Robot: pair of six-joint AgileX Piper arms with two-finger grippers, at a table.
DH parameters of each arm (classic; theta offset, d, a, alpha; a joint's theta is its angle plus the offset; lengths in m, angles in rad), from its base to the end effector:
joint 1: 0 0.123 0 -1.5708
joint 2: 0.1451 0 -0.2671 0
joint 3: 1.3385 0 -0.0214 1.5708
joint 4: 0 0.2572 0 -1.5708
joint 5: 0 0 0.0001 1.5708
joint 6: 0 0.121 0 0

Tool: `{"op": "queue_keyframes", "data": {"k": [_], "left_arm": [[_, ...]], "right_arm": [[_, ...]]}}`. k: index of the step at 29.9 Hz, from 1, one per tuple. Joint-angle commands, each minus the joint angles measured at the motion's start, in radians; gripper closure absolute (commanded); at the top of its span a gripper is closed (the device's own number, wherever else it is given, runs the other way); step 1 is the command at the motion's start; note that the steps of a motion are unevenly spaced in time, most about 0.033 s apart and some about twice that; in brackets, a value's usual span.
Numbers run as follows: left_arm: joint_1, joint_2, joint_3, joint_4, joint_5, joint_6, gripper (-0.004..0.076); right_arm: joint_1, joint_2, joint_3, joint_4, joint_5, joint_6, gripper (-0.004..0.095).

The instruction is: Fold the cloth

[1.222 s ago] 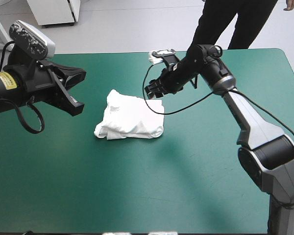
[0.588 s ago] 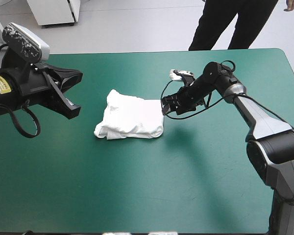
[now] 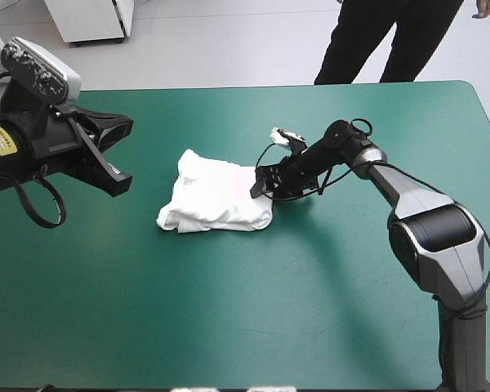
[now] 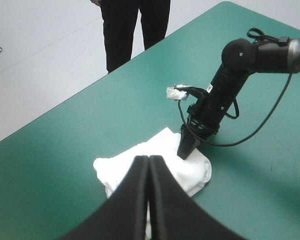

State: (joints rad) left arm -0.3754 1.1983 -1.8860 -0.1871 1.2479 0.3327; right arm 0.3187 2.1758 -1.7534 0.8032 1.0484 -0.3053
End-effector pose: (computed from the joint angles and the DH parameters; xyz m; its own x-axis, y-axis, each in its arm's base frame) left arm 0.1921 -0.0986 0.5247 -0.2673 0.3903 -0.8811 0.6016 0.7818 0.1638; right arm 0.4179 0.2174 0.1654 -0.9539 -0.1739 -0.2444 -0.2931 0.7144 0.6354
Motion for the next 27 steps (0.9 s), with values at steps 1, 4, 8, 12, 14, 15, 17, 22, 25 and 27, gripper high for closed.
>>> {"op": "queue_keyframes", "data": {"k": [1,4,8,12,14,15,17,22,25,27], "left_arm": [[0.0,-0.016,-0.017,-0.011,-0.066,-0.006,0.0734],[0.0,-0.016,-0.017,-0.011,-0.066,-0.008,0.0734],[0.0,-0.016,-0.017,-0.011,-0.066,-0.009,0.0734],[0.0,-0.016,-0.017,-0.011,-0.066,-0.009,0.0734],[0.0,-0.016,-0.017,-0.015,-0.066,-0.014,0.0734],[0.0,-0.016,-0.017,-0.015,-0.068,-0.02,0.0734],[0.0,-0.016,-0.017,-0.015,-0.068,-0.02,0.0734],[0.0,-0.016,-0.017,-0.023,-0.068,-0.02,0.0734],[0.0,-0.016,-0.017,-0.024,-0.066,-0.02,0.0734],[0.0,-0.016,-0.017,-0.027,-0.066,-0.02,0.0734]], "right_arm": [[0.028,-0.032,-0.026,0.034,-0.004,-0.019,0.0333],[0.046,-0.029,-0.026,-0.007,-0.025,-0.021,0.0524],[0.055,-0.029,-0.026,-0.078,-0.034,-0.023,0.0924],[0.055,-0.04,-0.026,-0.231,-0.054,0.034,0.0906],[0.055,-0.058,-0.026,-0.347,-0.06,0.08,0.0907],[0.051,-0.071,-0.026,-0.394,-0.06,0.094,0.0907],[0.038,-0.097,-0.026,-0.457,-0.057,0.11,0.0907],[-0.06,-0.156,-0.014,-0.52,0.005,0.129,0.0908],[-0.137,-0.184,-0.014,-0.569,0.068,0.143,0.0908],[-0.187,-0.218,0.013,-0.588,0.073,0.161,0.0908]]}}
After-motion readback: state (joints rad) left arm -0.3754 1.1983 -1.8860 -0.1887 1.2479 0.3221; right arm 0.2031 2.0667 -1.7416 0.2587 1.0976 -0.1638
